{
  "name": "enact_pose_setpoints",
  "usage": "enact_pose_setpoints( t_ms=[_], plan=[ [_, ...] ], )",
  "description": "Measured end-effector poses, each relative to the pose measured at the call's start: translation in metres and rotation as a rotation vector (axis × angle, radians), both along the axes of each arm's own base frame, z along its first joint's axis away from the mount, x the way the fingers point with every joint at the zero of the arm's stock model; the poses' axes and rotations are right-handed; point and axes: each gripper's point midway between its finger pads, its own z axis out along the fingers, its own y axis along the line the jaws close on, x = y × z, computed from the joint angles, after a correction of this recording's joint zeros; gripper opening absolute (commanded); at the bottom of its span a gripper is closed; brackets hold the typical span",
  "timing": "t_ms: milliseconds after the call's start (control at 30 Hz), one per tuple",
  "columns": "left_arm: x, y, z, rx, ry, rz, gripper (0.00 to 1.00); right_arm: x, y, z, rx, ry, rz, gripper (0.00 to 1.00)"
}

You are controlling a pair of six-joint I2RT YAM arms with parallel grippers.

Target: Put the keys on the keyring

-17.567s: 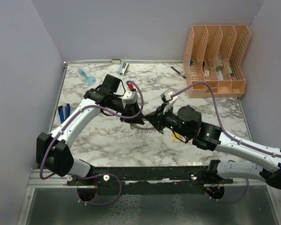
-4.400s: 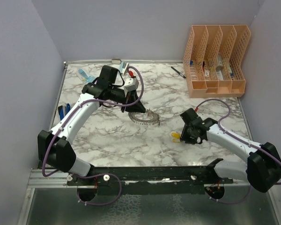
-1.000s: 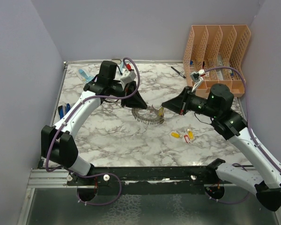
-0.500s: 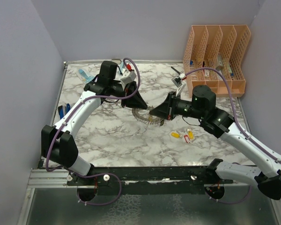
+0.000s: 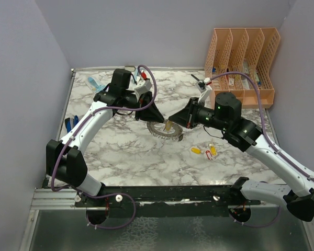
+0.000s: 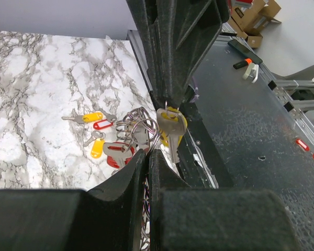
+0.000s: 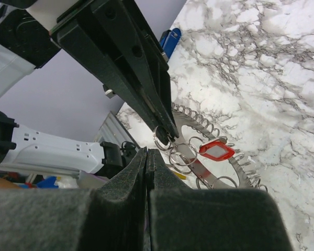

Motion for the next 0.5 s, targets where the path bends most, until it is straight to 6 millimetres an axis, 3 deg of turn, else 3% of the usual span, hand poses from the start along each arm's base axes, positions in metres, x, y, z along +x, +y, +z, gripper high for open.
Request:
enact_pose_setpoints(
  t_ms=[500],
  plan=[
    [-0.002,0.001,0.000,-0.001,-0.001,-0.003,0.00,0.006,-0.002,-0.015,-0.043,0.036,-0.034,0.01]
  ],
)
